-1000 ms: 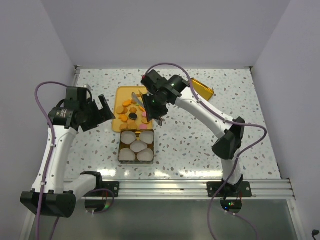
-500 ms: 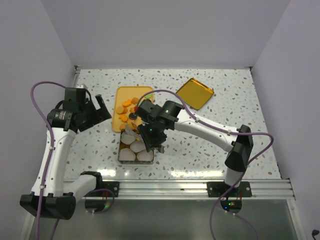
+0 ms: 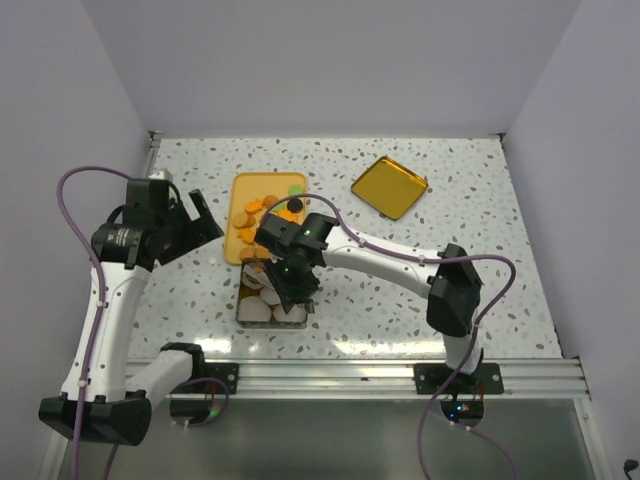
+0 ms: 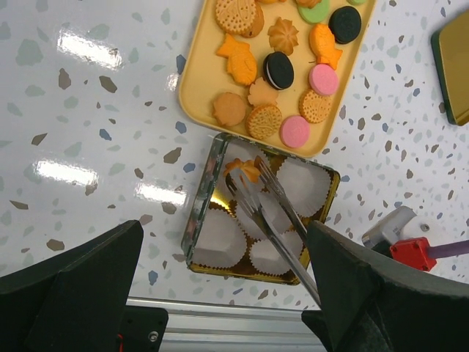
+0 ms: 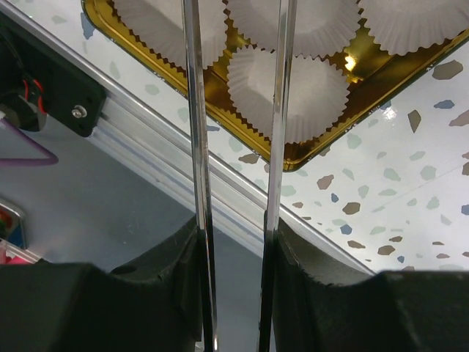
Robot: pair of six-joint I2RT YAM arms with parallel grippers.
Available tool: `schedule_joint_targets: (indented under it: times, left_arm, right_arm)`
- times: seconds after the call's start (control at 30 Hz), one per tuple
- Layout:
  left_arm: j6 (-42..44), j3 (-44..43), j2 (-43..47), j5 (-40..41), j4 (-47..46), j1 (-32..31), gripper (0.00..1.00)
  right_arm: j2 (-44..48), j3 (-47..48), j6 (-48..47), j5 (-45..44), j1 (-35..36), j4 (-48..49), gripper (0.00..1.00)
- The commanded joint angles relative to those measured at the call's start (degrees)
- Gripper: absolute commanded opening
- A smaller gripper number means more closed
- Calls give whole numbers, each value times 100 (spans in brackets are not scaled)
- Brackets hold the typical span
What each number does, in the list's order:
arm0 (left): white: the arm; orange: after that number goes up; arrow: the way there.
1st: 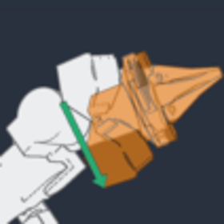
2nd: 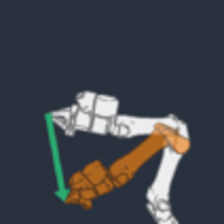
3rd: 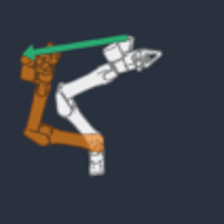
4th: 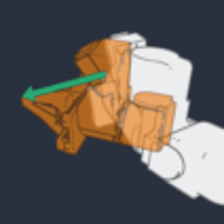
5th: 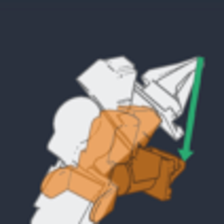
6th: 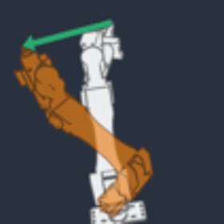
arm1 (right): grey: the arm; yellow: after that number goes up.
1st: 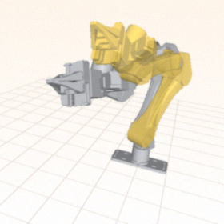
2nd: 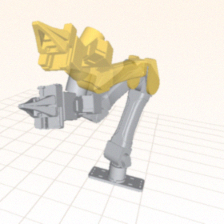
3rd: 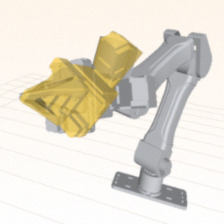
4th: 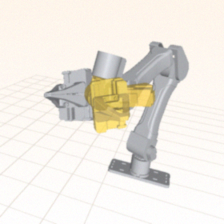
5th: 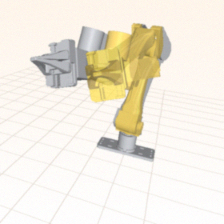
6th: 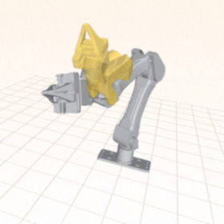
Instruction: Pack the cookies
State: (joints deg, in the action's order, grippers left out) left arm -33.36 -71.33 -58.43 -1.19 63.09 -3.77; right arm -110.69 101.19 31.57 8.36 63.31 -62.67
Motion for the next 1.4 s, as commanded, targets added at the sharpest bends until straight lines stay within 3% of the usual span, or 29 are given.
schedule_joint_targets:
  times: [0.0, 0.3, 0.47, 0.63, 0.87, 1.37]
  left_arm:
    - [119, -100, 95, 102, -34, 43, 100]
    - [260, -206, -1, 102, 2, 43, 100]
    - [287, -241, -28, 233, 10, 43, 100]
    - [304, -267, -1, 277, 28, 43, 100]
    - [287, -188, 69, 234, 19, 43, 100]
    - [331, -188, 157, 339, 142, 43, 100]
  right_arm:
    - [57, 287, -107, 26, -12, 28, 36]
    - [-101, 771, -125, -98, -20, -183, 48]
    - [-119, 1121, -204, -273, -108, -420, 49]
    - [-128, 1658, -301, -318, -670, -667, 49]
    - [-899, 2615, -599, -546, -1198, -1158, 48]
    - [-1463, 2107, -503, -133, -1198, -825, 48]
